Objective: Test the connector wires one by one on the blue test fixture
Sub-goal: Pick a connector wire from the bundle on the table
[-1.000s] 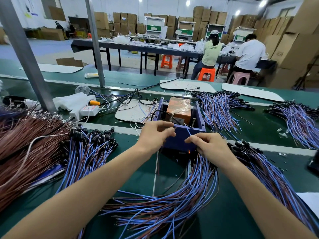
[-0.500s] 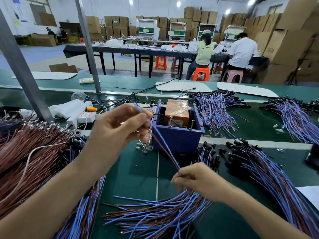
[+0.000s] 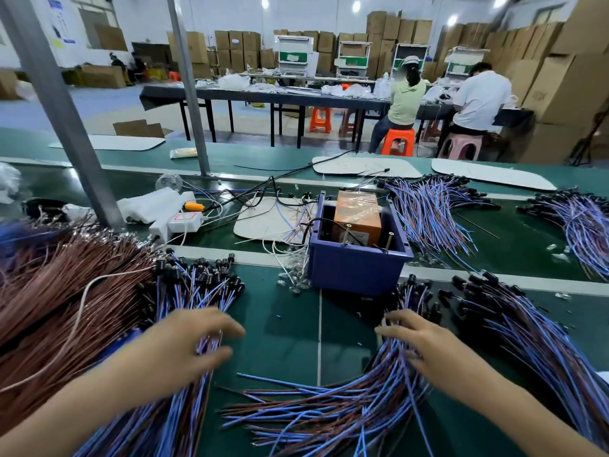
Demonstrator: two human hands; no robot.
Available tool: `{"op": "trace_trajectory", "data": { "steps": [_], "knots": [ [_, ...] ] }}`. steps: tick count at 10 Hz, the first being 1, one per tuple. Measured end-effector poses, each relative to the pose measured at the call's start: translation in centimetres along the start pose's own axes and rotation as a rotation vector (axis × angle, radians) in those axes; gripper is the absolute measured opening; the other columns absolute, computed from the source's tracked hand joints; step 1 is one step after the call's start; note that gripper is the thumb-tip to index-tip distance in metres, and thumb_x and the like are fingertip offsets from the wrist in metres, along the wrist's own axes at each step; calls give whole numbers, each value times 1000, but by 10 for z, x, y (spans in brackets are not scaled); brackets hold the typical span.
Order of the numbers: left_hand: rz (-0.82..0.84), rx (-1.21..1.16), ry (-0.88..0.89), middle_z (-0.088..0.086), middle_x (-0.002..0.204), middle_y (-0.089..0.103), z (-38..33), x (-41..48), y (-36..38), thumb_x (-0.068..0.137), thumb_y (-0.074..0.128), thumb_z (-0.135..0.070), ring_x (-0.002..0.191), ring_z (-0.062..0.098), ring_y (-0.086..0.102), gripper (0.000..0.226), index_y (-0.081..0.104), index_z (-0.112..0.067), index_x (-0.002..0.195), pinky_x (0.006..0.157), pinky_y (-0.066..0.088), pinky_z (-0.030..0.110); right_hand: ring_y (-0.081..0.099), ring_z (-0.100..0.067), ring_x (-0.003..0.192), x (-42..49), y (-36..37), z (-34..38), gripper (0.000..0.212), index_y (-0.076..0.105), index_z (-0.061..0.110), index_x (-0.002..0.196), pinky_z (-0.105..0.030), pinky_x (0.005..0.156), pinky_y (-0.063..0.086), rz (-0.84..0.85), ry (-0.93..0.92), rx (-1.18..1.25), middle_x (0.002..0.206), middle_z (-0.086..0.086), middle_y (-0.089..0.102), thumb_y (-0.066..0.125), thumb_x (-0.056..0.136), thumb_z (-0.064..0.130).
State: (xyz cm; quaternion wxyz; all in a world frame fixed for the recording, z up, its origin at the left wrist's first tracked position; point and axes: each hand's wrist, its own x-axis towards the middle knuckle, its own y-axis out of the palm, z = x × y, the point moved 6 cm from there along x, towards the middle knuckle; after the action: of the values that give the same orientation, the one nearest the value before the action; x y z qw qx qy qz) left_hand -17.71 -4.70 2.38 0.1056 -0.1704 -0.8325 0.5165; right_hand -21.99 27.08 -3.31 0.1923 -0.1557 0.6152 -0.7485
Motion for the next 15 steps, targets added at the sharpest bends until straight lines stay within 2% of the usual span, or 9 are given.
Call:
{"op": "trace_trajectory", "data": {
  "steps": [3, 6, 7, 9, 10, 11, 12, 13, 15],
  "knots": [
    [-176, 559, -377, -6, 102, 53, 55, 50, 7, 97, 46, -25, 104, 16, 53, 26, 50, -25, 122, 65, 51, 31, 39, -10, 112, 1, 6, 12, 30, 54, 34, 126, -18, 91, 37, 17, -90, -209, 120, 10, 45, 36, 103, 34],
    [-490, 153, -301, 3, 107, 70, 40, 39, -32, 90, 62, -17, 93, 26, 64, 26, 67, -17, 116, 84, 51, 38, 62, -6, 70, -26, -58, 21, 4, 71, 14, 90, -18, 62, 51, -523, -206, -65, 76, 11, 66, 69, 87, 14],
    [-663, 50, -239, -1, 84, 71, 28, 26, -53, 86, 68, -15, 64, 9, 58, 23, 71, -18, 108, 66, 44, 27, 64, -8, 76, -35, -70, 18, 21, 72, 6, 94, -21, 71, 53, -695, -225, -73, 80, 6, 69, 57, 91, 19],
    [-811, -212, -194, -21, 73, 67, 3, 17, -88, 84, 69, -18, 68, -5, 64, 15, 70, -28, 96, 64, 43, 1, 60, -5, 86, -12, -38, -6, 41, 47, 34, 137, -16, 74, 46, -287, 84, -218, 90, 13, 63, 54, 97, 27],
    [-817, -332, -128, -16, 80, 69, -23, 26, -95, 85, 68, -17, 72, -6, 64, 16, 67, -29, 94, 68, 44, -1, 60, -1, 71, -11, -35, 5, 23, 68, 31, 115, -17, 67, 47, -324, 188, 118, 84, 12, 71, 56, 96, 31],
    [-767, -414, 56, -13, 81, 70, -86, 49, -89, 85, 69, -13, 72, -8, 62, 14, 69, -24, 95, 65, 45, 4, 66, -16, 60, 5, -21, 57, 51, 78, 11, 92, -30, 51, 52, 57, 342, 1428, 79, -11, 74, 46, 91, 51],
    [-631, -381, 339, -8, 83, 72, -164, 60, -66, 84, 69, -8, 76, 0, 62, 13, 72, -17, 94, 70, 44, 9, 70, -19, 70, 17, -28, 115, 62, 76, 8, 89, -21, 56, 54, 430, 302, 1904, 82, -10, 74, 31, 97, 49],
    [-522, -81, 673, 4, 91, 71, -208, 47, -27, 82, 67, -3, 88, 20, 62, 13, 73, -8, 92, 90, 45, 33, 59, -3, 65, 34, -59, 91, 32, 66, 20, 88, -15, 57, 48, 52, 324, 1949, 64, 11, 65, 37, 101, 23],
    [-288, 395, 983, -12, 84, 56, -179, 14, 53, 103, 34, -21, 87, 7, 52, 31, 59, -27, 84, 89, 37, 21, 21, -3, 31, 27, -103, 23, 36, 54, 13, 74, -16, 29, 18, -474, 402, 2165, 39, 7, 27, 38, 99, 33]
  ]
}}
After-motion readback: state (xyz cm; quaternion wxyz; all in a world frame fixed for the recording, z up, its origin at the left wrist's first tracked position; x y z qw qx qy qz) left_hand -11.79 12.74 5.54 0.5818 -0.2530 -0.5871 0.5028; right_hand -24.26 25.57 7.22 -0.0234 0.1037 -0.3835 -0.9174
